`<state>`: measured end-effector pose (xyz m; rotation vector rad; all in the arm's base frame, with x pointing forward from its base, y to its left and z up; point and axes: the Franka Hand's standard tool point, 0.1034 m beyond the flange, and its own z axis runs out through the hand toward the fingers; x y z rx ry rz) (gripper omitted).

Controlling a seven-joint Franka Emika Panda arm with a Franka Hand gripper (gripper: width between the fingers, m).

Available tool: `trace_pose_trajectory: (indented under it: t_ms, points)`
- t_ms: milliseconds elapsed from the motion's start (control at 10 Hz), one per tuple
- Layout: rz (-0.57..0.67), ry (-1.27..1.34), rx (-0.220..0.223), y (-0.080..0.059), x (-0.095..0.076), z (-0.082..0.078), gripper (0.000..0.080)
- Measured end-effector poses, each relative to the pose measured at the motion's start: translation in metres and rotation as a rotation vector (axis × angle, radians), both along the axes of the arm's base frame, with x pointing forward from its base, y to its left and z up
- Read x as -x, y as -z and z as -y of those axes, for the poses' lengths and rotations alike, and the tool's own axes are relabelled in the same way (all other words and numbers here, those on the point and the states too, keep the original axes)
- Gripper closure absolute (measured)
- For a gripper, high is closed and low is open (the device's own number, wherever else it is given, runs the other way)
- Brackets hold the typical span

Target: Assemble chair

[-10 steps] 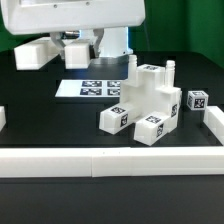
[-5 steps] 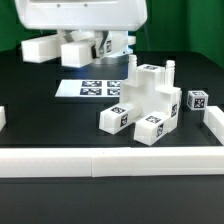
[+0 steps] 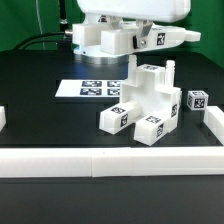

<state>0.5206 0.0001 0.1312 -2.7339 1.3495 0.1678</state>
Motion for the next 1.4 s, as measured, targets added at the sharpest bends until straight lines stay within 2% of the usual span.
trace_pose_trajectory:
  t_ms: [100,200,300,400,500,600,900,1200,1400]
  points:
    - [0.0,0.0,0.001,0.0,0.0,0.001,0.0515]
    - [-0.002,-0.013,0.014,0.0,-0.002,-0.004,0.0515]
    - [0.003,-0.069,0.031,0.0,-0.007,-0.021,0.0515]
    - [0.014,-0.131,0.033,0.0,-0.016,-0.033,0.0515]
    - [0.029,-0.21,0.034,0.0,-0.033,-0.039,0.0515]
    - [0.046,-0.215,0.014,0.0,-0.039,-0.035,0.0515]
    - [0.042,-0.213,0.014,0.003,-0.038,-0.036,0.0515]
    - [0.053,-0.221,0.015,0.006,-0.037,-0.048,0.0515]
    - [0.051,-0.22,0.016,0.007,-0.037,-0.046,0.0515]
